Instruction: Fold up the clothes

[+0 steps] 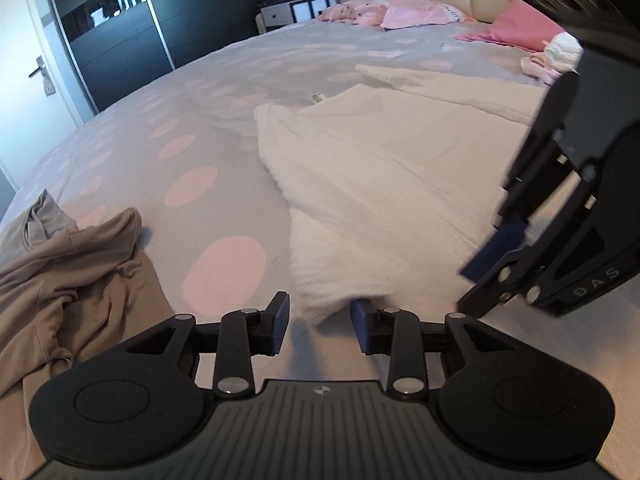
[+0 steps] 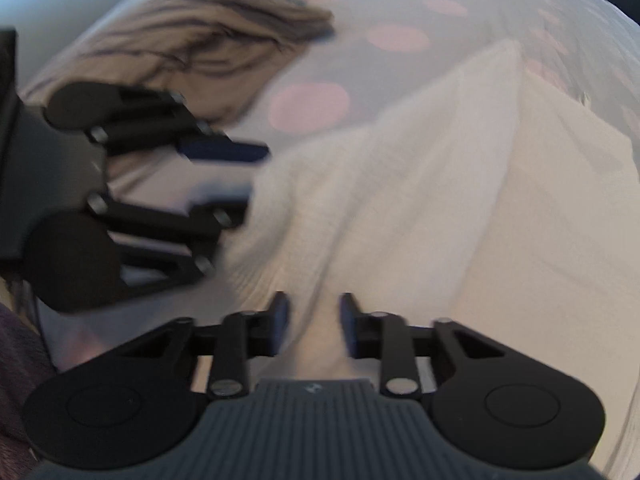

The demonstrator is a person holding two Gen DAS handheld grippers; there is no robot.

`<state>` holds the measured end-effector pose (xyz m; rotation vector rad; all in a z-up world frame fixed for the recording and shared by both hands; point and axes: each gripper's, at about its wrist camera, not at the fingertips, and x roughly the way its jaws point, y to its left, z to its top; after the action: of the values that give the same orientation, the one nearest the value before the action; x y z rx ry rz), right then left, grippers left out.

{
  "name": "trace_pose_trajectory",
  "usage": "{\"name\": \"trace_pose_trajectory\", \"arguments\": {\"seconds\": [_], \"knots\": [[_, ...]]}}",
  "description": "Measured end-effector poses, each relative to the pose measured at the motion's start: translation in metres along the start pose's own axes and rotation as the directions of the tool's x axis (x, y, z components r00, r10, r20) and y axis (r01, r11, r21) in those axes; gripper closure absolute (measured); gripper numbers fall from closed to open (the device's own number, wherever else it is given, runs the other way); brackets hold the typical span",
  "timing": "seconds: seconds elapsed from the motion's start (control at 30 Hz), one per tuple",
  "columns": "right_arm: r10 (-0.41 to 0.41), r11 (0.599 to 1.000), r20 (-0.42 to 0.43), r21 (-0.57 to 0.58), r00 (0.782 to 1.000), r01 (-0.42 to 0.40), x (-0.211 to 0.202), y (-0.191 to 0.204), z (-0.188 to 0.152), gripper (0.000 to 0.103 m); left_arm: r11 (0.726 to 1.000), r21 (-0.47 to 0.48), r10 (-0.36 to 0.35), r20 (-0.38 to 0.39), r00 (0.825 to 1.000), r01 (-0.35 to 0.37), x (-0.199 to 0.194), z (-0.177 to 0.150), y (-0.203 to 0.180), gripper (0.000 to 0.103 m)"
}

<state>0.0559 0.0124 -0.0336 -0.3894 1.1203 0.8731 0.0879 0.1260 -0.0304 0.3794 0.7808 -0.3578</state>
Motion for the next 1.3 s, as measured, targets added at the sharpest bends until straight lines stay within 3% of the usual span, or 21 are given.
{"name": "trace_pose_trajectory", "arguments": {"seconds": [0.07,0.17,0.4,0.57,0.77,0.93,1.0,1.03,1.1,1.3], "knots": [[0.001,1.000,-0.012,0.017,1.000,-0.001,0.002,-0.006,-0.003,0.090,0.999,-0.034,0.023,-0.029,0.999,-0.024,0.004,0.000,0.009,0.071],[0.003,0.999,-0.019,0.033,1.000,-0.002,-0.001,-0.008,-0.004,0.091,0.993,-0.121,-0.008,-0.036,0.999,0.004,0.008,0.001,0.022,0.071],[0.017,0.998,-0.016,0.057,1.000,-0.016,-0.005,-0.009,-0.001,0.091,0.954,-0.226,-0.181,0.097,0.979,0.199,-0.002,0.013,0.026,0.071],[0.017,0.998,-0.015,0.055,1.000,-0.016,-0.005,-0.007,0.001,0.091,0.964,-0.104,-0.240,0.044,0.970,0.244,0.002,0.017,0.003,0.070],[0.023,0.998,-0.014,0.061,1.000,-0.022,-0.004,-0.008,0.001,0.091,0.992,-0.035,-0.121,-0.032,0.992,0.120,0.009,0.011,-0.007,0.070],[0.022,0.998,-0.015,0.056,1.000,-0.021,-0.003,-0.008,0.003,0.091,0.988,-0.071,-0.133,0.009,0.991,0.134,0.009,0.019,-0.003,0.070],[0.023,0.998,-0.016,0.058,1.000,-0.022,-0.002,-0.008,0.003,0.091,0.992,-0.053,-0.116,-0.008,0.993,0.115,0.014,0.024,-0.008,0.070],[0.024,0.998,-0.016,0.058,1.000,-0.023,-0.002,-0.008,0.003,0.091,0.994,-0.048,-0.099,-0.037,0.994,0.097,0.019,0.024,-0.009,0.074],[0.024,0.998,-0.016,0.058,1.000,-0.023,-0.003,-0.008,0.003,0.090,0.997,-0.045,-0.072,-0.084,0.994,0.068,0.025,0.024,-0.008,0.090],[0.038,0.997,-0.011,0.064,0.999,-0.037,-0.006,-0.011,0.001,0.090,0.988,-0.154,-0.020,-0.116,0.993,0.002,0.020,0.016,0.027,0.096]]}}
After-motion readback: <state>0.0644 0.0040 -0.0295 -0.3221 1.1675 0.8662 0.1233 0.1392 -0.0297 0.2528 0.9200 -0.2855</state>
